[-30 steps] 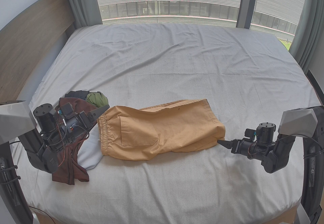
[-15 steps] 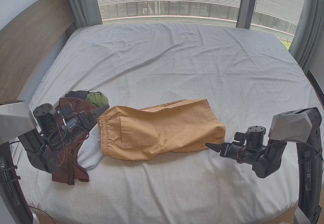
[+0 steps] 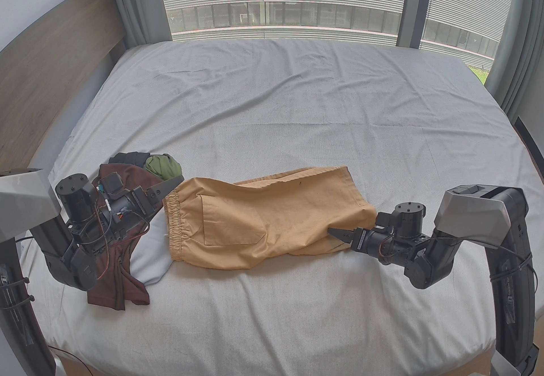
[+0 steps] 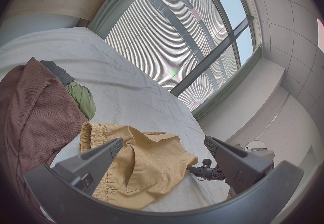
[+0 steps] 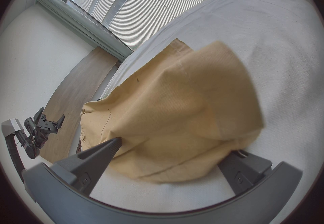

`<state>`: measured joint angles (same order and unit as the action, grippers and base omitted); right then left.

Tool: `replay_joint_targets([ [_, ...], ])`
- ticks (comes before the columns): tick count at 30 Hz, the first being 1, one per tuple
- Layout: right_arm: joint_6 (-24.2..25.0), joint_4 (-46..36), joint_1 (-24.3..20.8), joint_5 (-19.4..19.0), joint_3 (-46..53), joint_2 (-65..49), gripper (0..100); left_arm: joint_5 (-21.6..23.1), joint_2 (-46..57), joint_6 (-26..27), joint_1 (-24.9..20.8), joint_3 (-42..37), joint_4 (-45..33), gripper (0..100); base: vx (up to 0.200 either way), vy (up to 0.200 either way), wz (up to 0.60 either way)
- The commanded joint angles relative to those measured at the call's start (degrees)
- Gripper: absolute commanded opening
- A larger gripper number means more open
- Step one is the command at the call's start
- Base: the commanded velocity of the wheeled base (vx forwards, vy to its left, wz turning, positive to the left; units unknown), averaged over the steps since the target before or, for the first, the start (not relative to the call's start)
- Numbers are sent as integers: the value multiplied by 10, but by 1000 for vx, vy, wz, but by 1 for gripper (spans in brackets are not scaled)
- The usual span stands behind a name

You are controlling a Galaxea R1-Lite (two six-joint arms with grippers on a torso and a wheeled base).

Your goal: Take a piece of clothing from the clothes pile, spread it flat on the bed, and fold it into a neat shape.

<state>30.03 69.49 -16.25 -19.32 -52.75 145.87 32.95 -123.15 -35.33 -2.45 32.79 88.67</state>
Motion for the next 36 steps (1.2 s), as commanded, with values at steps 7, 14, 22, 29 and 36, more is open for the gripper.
replay_joint_targets([
  [7, 4, -52, -28, 17, -89, 26, 100, 0, 1, 0, 0, 1, 0, 100, 0, 0, 0],
  [14, 4, -53, -33, 20, -97, 35, 100, 0, 0, 0, 2, 1, 0, 100, 0, 0, 0],
  [22, 6, -46, -32, 20, -83, 28, 0, 0, -1, 0, 3, 1, 0, 100, 0, 0, 0],
  [29, 6, -9, -26, 20, -24, -8, 0, 0, -2, 0, 3, 0, 0, 100, 0, 0, 0],
  [36, 6, -2, -3, 19, 44, -64, 0, 0, -2, 0, 0, -3, 0, 100, 0, 0, 0],
])
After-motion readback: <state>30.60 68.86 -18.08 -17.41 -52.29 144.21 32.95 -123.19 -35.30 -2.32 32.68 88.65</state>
